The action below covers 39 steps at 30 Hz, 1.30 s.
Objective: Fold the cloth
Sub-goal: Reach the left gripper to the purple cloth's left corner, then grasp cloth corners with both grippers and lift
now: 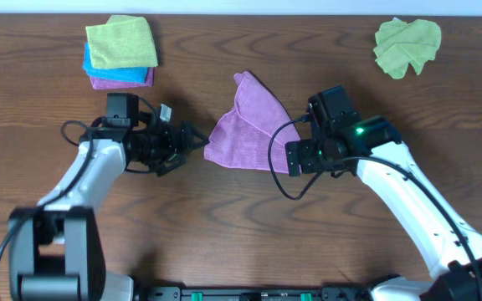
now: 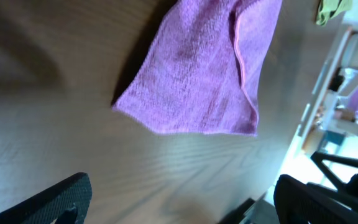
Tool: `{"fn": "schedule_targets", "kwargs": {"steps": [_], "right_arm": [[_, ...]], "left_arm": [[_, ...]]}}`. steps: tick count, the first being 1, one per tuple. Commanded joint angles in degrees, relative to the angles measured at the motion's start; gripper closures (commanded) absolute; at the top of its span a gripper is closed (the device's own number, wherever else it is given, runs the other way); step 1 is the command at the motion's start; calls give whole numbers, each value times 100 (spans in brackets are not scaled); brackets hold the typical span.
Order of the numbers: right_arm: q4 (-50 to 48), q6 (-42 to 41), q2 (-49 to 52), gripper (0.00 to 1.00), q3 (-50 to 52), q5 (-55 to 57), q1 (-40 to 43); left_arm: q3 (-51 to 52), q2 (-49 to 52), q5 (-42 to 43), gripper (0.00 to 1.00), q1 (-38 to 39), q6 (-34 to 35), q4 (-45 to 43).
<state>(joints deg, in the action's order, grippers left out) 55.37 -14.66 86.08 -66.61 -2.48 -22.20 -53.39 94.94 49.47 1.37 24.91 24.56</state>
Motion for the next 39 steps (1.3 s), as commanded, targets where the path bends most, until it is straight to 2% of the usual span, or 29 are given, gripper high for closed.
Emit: {"fn": "schedule_targets", "kwargs": {"steps": [1, 12, 25, 30, 32, 33, 34, 35, 39], "right_arm": [[7, -52, -101, 1, -20, 109, -22], [9, -55, -103, 1, -20, 44, -24], [46, -55, -136, 1, -20, -98, -22], [133, -52, -140, 1, -17, -63, -22], [136, -50, -140, 1, 4, 39, -22], [122, -48, -140, 1, 24, 103, -22], [92, -22, -140, 1, 63, 118, -22], [46, 48, -140, 1, 125, 120, -22], [-282, 201, -138, 1, 551, 173, -22]], "left_arm": [[-72, 431, 417, 5, 24, 302, -341], [-72, 1209, 352, 5, 293, 407, -2037], [-72, 1611, 114, 5, 752, 914, -2559], [-72, 1733, 116, 41, 883, 1001, -2553], [-72, 1735, 118, 63, 883, 1005, -2549], [-72, 1735, 122, 80, 883, 1012, -2549], [-72, 1735, 142, 91, 876, 1038, -2549], [-72, 1735, 157, 94, 872, 1073, -2549], [-72, 1735, 337, 94, 868, 1115, -2549]]}}
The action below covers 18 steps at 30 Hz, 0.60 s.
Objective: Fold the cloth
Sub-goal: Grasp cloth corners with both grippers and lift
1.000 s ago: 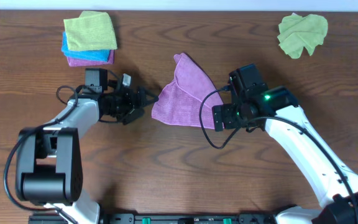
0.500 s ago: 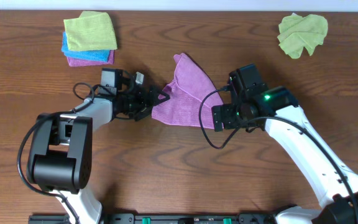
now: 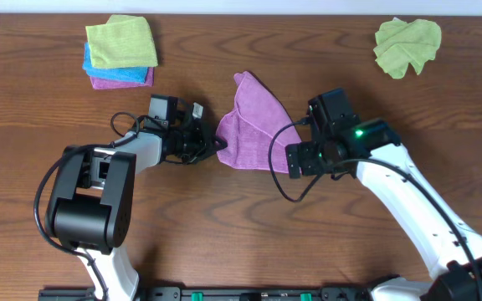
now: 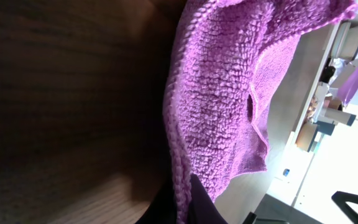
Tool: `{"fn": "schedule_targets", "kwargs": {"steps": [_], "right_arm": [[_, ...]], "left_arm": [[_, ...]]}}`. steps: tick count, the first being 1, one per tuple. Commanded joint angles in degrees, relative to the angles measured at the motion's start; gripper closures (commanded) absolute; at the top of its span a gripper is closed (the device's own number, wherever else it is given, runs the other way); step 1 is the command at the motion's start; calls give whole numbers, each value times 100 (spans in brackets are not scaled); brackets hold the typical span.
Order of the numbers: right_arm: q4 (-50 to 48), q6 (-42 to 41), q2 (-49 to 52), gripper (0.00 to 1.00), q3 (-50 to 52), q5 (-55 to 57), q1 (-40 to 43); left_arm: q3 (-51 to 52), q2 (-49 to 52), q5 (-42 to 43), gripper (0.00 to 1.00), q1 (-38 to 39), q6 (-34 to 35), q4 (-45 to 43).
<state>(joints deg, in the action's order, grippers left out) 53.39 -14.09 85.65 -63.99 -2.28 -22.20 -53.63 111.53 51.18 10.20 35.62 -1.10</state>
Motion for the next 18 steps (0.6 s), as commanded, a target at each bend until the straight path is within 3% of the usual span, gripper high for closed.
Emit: {"fn": "schedule_targets", "kwargs": {"steps": [1, 8, 18], "right_arm": [[-223, 149, -94, 1, 452, 225, -22], [-1200, 127, -94, 1, 1381, 516, -13], [-2004, -269, -87, 5, 1738, 505, 205]], "left_arm": [[-48, 76, 269, 94, -15, 39, 17], [-48, 76, 439, 94, -15, 24, 42], [-48, 76, 564, 94, -15, -402, 262]]}}
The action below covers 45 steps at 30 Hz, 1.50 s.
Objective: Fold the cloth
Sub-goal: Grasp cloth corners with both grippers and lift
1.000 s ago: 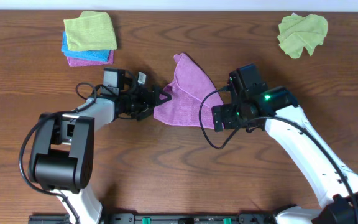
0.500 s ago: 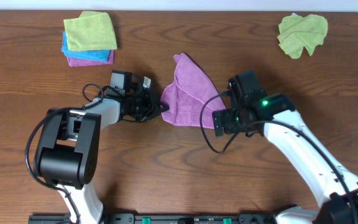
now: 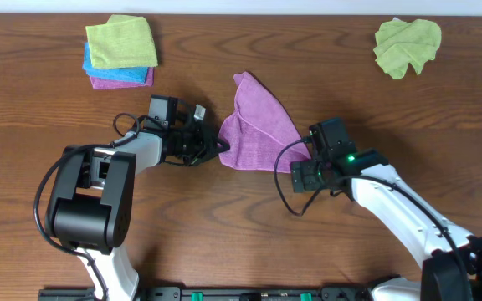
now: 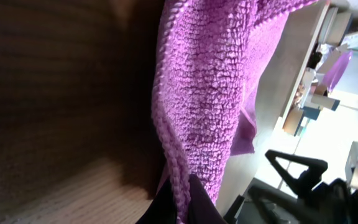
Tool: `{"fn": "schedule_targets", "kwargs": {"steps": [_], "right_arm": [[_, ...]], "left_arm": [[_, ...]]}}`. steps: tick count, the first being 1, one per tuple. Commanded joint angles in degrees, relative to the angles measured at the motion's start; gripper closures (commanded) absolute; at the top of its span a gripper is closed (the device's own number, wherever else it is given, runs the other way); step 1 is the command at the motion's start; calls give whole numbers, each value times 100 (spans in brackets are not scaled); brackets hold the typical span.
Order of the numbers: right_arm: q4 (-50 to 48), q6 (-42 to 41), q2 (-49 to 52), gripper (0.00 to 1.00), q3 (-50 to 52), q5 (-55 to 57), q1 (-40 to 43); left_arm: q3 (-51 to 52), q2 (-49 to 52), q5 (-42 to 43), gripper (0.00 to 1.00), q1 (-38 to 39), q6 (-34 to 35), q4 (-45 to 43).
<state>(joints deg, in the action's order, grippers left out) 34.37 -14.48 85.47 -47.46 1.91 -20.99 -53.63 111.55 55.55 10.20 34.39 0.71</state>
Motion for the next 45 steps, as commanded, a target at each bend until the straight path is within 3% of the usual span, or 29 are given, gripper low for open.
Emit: {"fn": "schedule_targets", "kwargs": {"steps": [1, 6, 11, 36, 41, 45], "right_arm": [[-175, -302, -70, 5, 109, 83, 96], [-420, -581, 28, 9, 162, 26, 109], [-695, -824, 302, 25, 162, -57, 111], [-1412, -1130, 1110, 39, 162, -20, 133], [-1469, -1143, 1119, 54, 162, -17, 133], [-1513, -1143, 1117, 86, 162, -20, 131]], "left_arm": [[-48, 74, 127, 94, -15, -365, 136], [-48, 74, 127, 94, -15, -483, 243], [-48, 74, 129, 94, -15, -483, 245], [-48, 74, 304, 94, -15, -483, 251], [-48, 74, 304, 94, -22, -531, 380], [-48, 74, 382, 94, -90, -765, 605]]}}
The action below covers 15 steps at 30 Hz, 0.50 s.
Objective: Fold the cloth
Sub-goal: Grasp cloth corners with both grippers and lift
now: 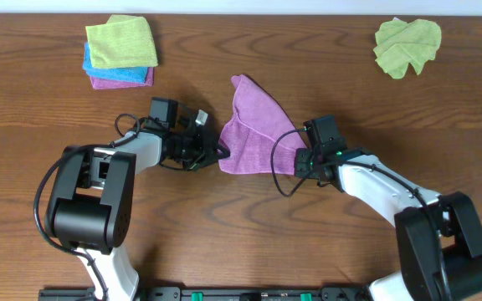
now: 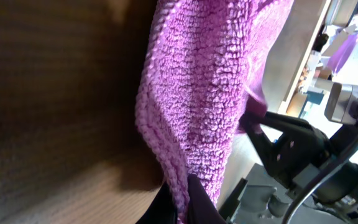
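Observation:
The purple cloth [image 1: 253,125] lies in the middle of the wooden table, its narrow end pointing away from me. My left gripper [image 1: 218,154] is shut on its near left corner; in the left wrist view the hemmed edge of the cloth [image 2: 210,93] runs down between the black fingertips [image 2: 197,202]. My right gripper [image 1: 296,160] is at the near right corner. The left wrist view shows its black fingers [image 2: 278,127] meeting on a small flap of the cloth.
A folded stack of green, blue and purple cloths [image 1: 120,52] lies at the far left. A crumpled green cloth [image 1: 406,46] lies at the far right. Cables hang off both arms beside the purple cloth.
My right gripper has moved up and left from just below the cloth's near right corner onto that corner. The cloth's near edge has drawn in a little. My left gripper still holds the left corner.
At first my left gripper stood open to the left of the cloth and the right one at its right edge. Then the left gripper was shut on the near left corner. The right arm dropped lower, and now it sits on the near right corner.

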Tool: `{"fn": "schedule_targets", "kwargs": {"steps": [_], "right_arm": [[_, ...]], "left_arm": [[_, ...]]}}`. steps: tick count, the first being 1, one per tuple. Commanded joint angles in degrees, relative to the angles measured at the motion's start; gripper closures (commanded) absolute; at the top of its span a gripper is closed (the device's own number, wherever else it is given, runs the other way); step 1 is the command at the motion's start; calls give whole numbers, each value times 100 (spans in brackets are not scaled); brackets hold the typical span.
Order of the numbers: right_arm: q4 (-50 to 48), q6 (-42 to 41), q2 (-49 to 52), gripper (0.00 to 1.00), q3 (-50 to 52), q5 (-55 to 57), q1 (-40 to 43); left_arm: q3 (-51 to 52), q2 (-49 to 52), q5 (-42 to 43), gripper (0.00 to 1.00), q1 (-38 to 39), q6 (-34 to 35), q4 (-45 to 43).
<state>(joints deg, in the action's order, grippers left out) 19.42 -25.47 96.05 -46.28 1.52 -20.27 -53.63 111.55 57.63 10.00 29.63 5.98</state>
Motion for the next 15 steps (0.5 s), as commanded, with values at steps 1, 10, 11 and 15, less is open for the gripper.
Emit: {"fn": "schedule_targets", "kwargs": {"steps": [1, 10, 11, 15], "right_arm": [[-15, -44, 57, 96, 42, 0, 59], [210, -44, -798, 99, 13, -238, 59], [254, -46, -997, 99, 13, -271, 57], [378, -44, -1709, 99, 11, -623, 31]], "left_arm": [[-48, 74, 251, 94, -98, -339, 109], [-48, 4, 1110, 94, -459, -588, 328], [-48, -44, 1182, 94, -507, -586, 330], [-50, -393, 1392, 94, -599, -570, 474]]}}
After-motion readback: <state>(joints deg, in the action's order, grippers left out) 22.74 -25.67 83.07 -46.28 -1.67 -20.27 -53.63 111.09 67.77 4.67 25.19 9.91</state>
